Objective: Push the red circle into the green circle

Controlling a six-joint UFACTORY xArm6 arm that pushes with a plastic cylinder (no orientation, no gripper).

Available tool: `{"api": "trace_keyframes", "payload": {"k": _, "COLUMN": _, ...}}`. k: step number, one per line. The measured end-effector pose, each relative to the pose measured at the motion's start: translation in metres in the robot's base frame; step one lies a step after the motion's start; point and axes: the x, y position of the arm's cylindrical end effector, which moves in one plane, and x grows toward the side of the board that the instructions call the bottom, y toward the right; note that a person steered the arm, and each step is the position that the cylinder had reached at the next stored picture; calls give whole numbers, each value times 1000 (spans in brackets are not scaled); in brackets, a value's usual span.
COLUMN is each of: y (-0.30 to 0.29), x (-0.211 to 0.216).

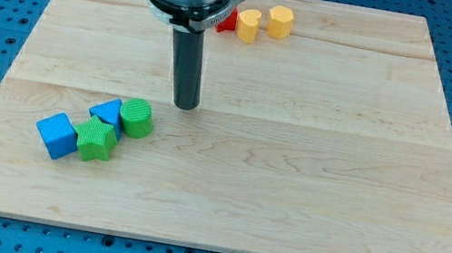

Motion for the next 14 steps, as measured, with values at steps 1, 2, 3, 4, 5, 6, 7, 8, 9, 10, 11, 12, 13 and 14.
{"api": "trace_keyframes", "payload": {"k": 1, "y": -1, "x": -38}}
{"api": "trace_keyframes", "payload": {"k": 2, "y": -48, "x": -74}}
{"api": "trace_keyframes", "payload": {"k": 3, "y": -104, "x": -99}}
{"api": "trace_keyframes", "payload": {"k": 4, "y": -116, "x": -150}}
{"api": "trace_keyframes", "payload": {"k": 5, "y": -80, "x": -201}}
{"api": "trace_keyframes", "payload": {"k": 6, "y": -52, "x": -233}}
{"api": "trace_keyframes", "payload": {"k": 7, "y": -42, "x": -235}}
{"api": "trace_keyframes", "payload": {"k": 8, "y": 29, "x": -228}}
{"api": "trace_keyframes", "payload": {"k": 9, "y": 39, "x": -226}}
{"api": "trace_keyframes", "payload": {"k": 10, "y": 9, "x": -225}}
{"api": "trace_keyframes", "payload": {"k": 11, "y": -14, "x": -195}}
{"api": "trace_keyframes", "payload": {"k": 12, "y": -28, "x": -153}}
{"api": "trace_keyframes", "payload": {"k": 13, "y": -30, "x": -116}}
{"api": "trace_keyframes", "payload": {"k": 14, "y": -30, "x": -111}}
